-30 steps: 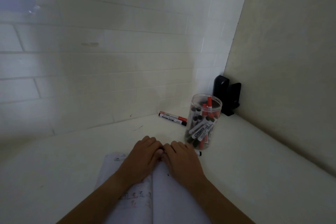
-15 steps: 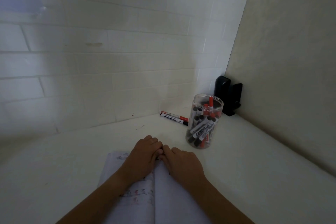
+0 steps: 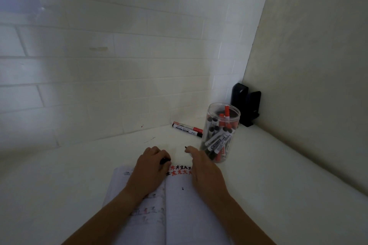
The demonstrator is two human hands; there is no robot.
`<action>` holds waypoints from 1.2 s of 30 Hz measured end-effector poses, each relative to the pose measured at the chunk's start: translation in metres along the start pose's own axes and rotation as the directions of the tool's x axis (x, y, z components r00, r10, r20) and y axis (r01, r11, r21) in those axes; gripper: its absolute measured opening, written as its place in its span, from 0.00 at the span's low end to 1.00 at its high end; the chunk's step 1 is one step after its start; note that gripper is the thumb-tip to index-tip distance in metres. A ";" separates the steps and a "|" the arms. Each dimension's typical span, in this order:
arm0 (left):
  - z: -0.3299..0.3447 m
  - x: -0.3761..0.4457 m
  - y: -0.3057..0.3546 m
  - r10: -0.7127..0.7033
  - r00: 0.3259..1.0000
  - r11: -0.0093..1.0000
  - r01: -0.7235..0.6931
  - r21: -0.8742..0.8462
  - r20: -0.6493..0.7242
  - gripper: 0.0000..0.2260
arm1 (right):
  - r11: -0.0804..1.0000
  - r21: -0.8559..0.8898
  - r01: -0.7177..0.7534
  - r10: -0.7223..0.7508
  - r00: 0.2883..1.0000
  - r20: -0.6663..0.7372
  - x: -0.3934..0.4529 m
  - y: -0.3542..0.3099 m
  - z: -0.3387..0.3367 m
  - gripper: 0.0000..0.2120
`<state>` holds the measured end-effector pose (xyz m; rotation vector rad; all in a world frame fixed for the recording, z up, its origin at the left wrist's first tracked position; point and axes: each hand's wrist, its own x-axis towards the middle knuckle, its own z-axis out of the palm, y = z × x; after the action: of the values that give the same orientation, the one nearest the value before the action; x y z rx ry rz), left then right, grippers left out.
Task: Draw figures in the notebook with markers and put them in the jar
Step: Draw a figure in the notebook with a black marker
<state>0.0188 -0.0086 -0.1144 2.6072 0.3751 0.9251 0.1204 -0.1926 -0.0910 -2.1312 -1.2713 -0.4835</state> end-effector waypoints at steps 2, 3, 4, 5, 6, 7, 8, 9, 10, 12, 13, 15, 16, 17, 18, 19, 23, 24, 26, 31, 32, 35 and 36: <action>0.001 0.000 -0.001 -0.014 1.000 1.000 0.014 -0.003 0.022 0.12 | 0.999 0.013 0.041 -0.040 0.998 -0.044 0.001 0.009 -0.003 0.17; 0.001 0.000 -0.001 -0.018 0.999 1.000 0.018 -0.002 0.026 0.12 | 0.996 0.073 0.045 -0.038 0.995 -0.087 0.000 0.012 -0.005 0.12; 0.001 0.000 -0.001 -0.025 0.999 1.000 0.025 -0.001 0.031 0.13 | 0.983 0.184 0.020 0.002 0.993 -0.118 0.001 0.012 -0.009 0.12; 0.001 0.000 -0.001 -0.034 0.999 0.999 0.034 -0.001 0.036 0.14 | 0.947 0.320 -0.026 0.067 0.991 -0.116 0.001 0.012 -0.013 0.15; 0.001 0.001 -0.002 -0.044 0.998 0.999 0.044 -0.003 0.042 0.14 | 0.893 0.441 -0.086 0.137 0.987 -0.084 0.002 0.013 -0.017 0.18; 0.001 0.001 -0.001 -0.050 0.998 0.999 0.050 -0.004 0.043 0.15 | 0.827 0.546 -0.135 0.194 0.980 -0.052 0.002 0.014 -0.019 0.21; 0.001 0.001 -0.001 -0.054 0.998 0.999 0.054 -0.005 0.043 0.15 | 0.760 0.628 -0.167 0.235 0.972 -0.026 0.002 0.014 -0.021 0.22; 0.001 0.001 -0.001 -0.056 0.998 0.998 0.056 -0.004 0.043 0.14 | 0.692 0.698 -0.185 0.256 0.967 0.002 0.002 0.015 -0.022 0.23; 0.001 0.001 0.000 -0.060 0.997 0.998 0.060 -0.004 0.044 0.13 | 0.646 0.738 -0.196 0.260 0.965 0.028 0.002 0.016 -0.024 0.24; 0.001 0.002 -0.001 -0.066 0.997 0.998 0.067 -0.009 0.045 0.09 | 0.650 0.729 -0.216 0.239 0.968 0.074 0.000 0.019 -0.025 0.22; 0.001 0.002 -0.001 -0.067 0.997 0.998 0.068 -0.013 0.044 0.07 | 0.672 0.704 -0.230 0.231 0.968 0.096 -0.001 0.019 -0.024 0.19; 0.002 0.002 -0.001 -0.067 0.997 0.998 0.068 -0.017 0.043 0.05 | 0.693 0.670 -0.267 0.251 0.960 0.123 0.000 0.018 -0.021 0.10; 0.002 0.002 -0.001 -0.067 0.997 0.998 0.068 -0.018 0.044 0.05 | 0.695 0.666 -0.272 0.256 0.959 0.124 0.000 0.016 -0.022 0.07; 0.002 0.002 -0.001 -0.068 0.997 0.997 0.069 -0.018 0.042 0.05 | 0.696 0.668 -0.264 0.255 0.960 0.114 0.001 0.015 -0.022 0.08; 0.001 0.002 -0.001 -0.071 0.997 0.997 0.072 -0.018 0.041 0.05 | 0.692 0.672 -0.265 0.262 0.959 0.108 0.001 0.013 -0.023 0.09; 0.001 0.002 0.000 -0.074 0.997 0.997 0.074 -0.017 0.038 0.05 | 0.670 0.687 -0.280 0.285 0.952 0.110 0.001 0.012 -0.024 0.10; -0.001 0.002 0.002 -0.078 0.996 0.997 0.078 -0.016 0.038 0.06 | 0.562 0.739 -0.372 0.393 0.906 0.157 0.001 0.018 -0.026 0.12; -0.001 0.001 0.002 -0.081 0.996 0.996 0.082 -0.016 0.041 0.06 | 0.551 0.741 -0.384 0.400 0.901 0.169 0.001 0.019 -0.026 0.10; -0.001 0.002 0.003 -0.084 0.996 0.996 0.084 -0.016 0.043 0.06 | 0.547 0.725 -0.418 0.422 0.886 0.192 0.001 0.021 -0.025 0.05; -0.002 0.002 0.003 -0.086 0.995 0.996 0.087 -0.011 0.046 0.05 | 0.632 0.562 -0.535 0.562 0.815 0.143 0.000 0.021 -0.022 0.13; -0.002 0.002 0.003 -0.087 0.995 0.996 0.088 -0.008 0.046 0.05 | 0.624 0.554 -0.551 0.582 0.801 0.142 0.000 0.020 -0.022 0.13; -0.002 0.002 0.003 -0.083 0.996 0.996 0.084 -0.007 0.042 0.05 | 0.601 0.549 -0.581 0.612 0.776 0.151 -0.002 0.020 -0.022 0.12; -0.001 0.002 0.003 -0.083 0.996 0.996 0.084 -0.011 0.041 0.06 | 0.610 0.535 -0.585 0.611 0.777 0.154 -0.003 0.020 -0.022 0.12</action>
<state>0.0195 -0.0105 -0.1113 2.5732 0.4624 0.8430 0.1370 -0.2165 -0.0822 -1.8479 -0.4879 0.1368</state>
